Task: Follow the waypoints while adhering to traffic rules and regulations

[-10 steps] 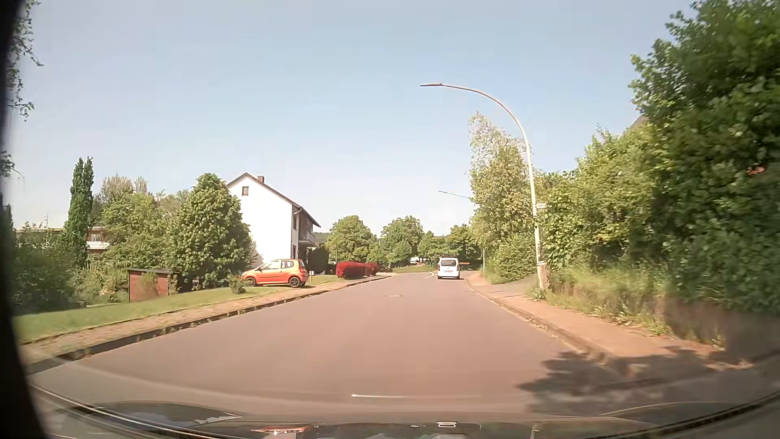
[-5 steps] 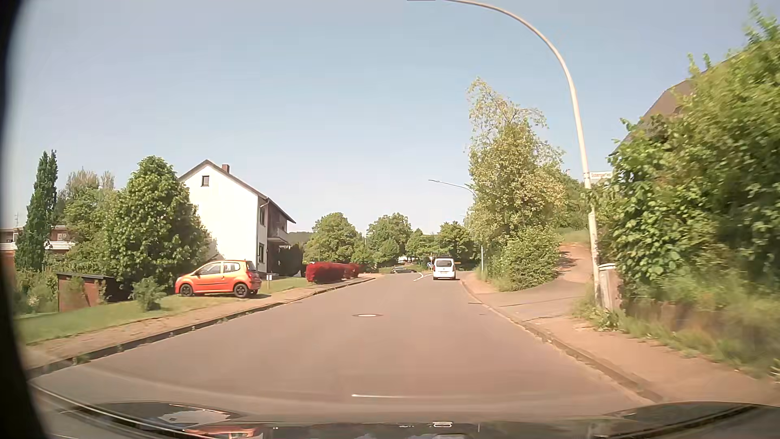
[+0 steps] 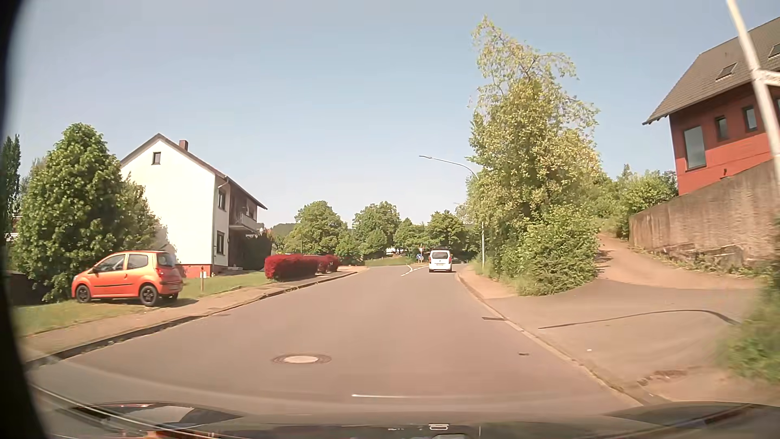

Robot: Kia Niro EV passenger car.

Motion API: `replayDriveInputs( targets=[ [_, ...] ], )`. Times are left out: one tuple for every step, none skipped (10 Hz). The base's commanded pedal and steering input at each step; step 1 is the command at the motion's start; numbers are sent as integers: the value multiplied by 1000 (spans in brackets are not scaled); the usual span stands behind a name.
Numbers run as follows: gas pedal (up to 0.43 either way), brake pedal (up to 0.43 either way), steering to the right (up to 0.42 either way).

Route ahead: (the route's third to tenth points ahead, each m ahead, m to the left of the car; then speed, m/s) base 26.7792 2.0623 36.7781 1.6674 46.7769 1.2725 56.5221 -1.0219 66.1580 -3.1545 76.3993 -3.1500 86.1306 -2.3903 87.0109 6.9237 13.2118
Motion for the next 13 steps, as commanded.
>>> replayDriveInputs(
  targets=[
    [197,0,10],
    [197,0,6],
    [197,0,5],
    [197,0,4],
    [197,0,3],
    [197,0,4],
    [197,0,3],
    [189,0,3],
    [189,0,3],
    [189,0,3],
    [177,0,3],
    [177,0,3],
    [169,0,3]
  ],
)
